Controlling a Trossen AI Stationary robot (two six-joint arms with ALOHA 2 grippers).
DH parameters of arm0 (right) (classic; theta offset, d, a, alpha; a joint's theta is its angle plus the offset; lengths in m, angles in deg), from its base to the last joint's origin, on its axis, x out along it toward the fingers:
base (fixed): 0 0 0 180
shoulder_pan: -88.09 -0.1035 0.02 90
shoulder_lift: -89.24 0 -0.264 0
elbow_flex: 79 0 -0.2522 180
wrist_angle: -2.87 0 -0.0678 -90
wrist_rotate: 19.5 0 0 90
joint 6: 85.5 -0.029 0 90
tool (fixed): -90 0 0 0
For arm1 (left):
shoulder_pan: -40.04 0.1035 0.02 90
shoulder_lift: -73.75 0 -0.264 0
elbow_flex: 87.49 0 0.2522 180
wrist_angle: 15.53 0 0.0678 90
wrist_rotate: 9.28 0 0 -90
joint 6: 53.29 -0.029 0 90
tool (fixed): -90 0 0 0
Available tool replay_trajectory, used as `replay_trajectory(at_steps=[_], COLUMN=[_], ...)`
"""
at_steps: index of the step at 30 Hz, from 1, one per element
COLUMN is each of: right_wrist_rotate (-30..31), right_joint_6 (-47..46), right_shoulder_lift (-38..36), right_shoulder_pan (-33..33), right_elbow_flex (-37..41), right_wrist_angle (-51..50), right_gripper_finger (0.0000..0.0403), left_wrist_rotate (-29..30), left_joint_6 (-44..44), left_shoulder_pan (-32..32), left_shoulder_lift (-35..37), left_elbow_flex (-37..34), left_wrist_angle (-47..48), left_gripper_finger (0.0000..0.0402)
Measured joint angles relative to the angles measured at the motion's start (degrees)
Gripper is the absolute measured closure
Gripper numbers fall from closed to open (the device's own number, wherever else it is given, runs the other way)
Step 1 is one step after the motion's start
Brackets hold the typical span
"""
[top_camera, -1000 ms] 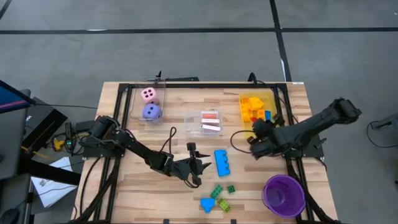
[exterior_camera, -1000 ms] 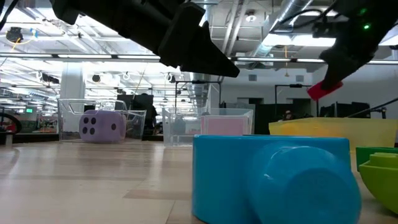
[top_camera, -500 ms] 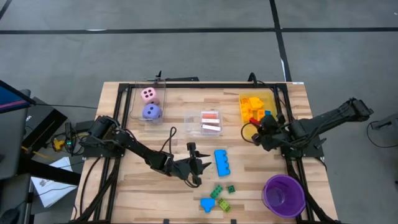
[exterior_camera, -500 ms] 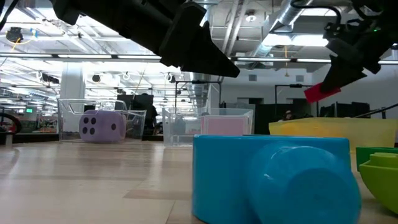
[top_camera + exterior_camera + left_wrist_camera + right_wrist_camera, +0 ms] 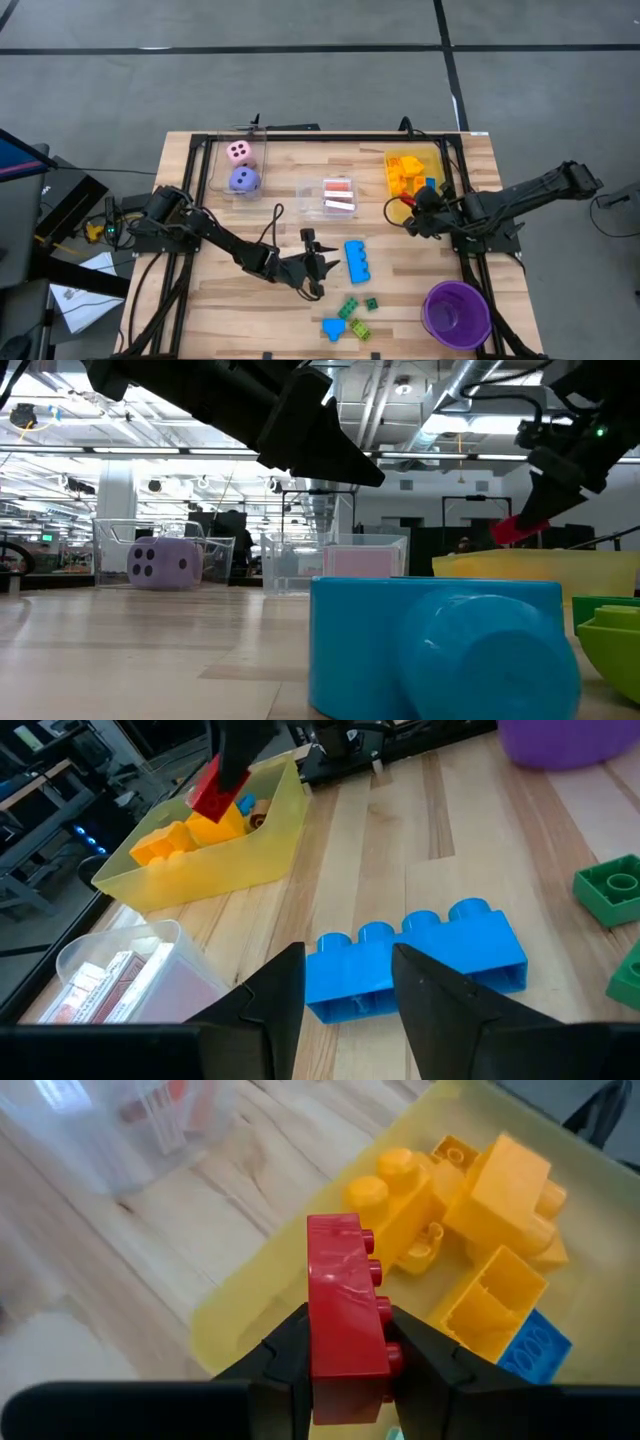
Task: Pick & Place Toys
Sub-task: Put the red game piece into the yellow bin
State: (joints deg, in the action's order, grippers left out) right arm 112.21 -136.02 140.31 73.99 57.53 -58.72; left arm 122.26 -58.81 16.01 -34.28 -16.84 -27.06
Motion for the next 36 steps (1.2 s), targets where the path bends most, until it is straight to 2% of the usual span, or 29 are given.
replay_trajectory(at_steps=[5, 25, 36], right_wrist_rotate=[-1.6, -4.3, -2.6], right_joint_6=[2.5, 4.0, 4.2], right_shoulder_lift=[0.2, 0.8, 0.8], right_shoulder_pan=[0.1, 2.8, 3.0], right_elbow_flex=[2.2, 2.3, 2.3], right_wrist_angle=[4.2, 4.7, 4.6], right_gripper_finger=[0.0308, 0.0307, 0.0261], left_wrist_rotate=[0.0, 0.0, 0.0], left_joint_6=[0.0, 0.0, 0.1], left_shoulder_pan=[0.0, 0.0, 0.0], left_shoulder_lift=[0.0, 0.0, 0.0], left_elbow_flex=[0.0, 0.0, 0.0], left_wrist_angle=[0.0, 0.5, 0.5], left_gripper_finger=[0.0257, 0.0257, 0.0257])
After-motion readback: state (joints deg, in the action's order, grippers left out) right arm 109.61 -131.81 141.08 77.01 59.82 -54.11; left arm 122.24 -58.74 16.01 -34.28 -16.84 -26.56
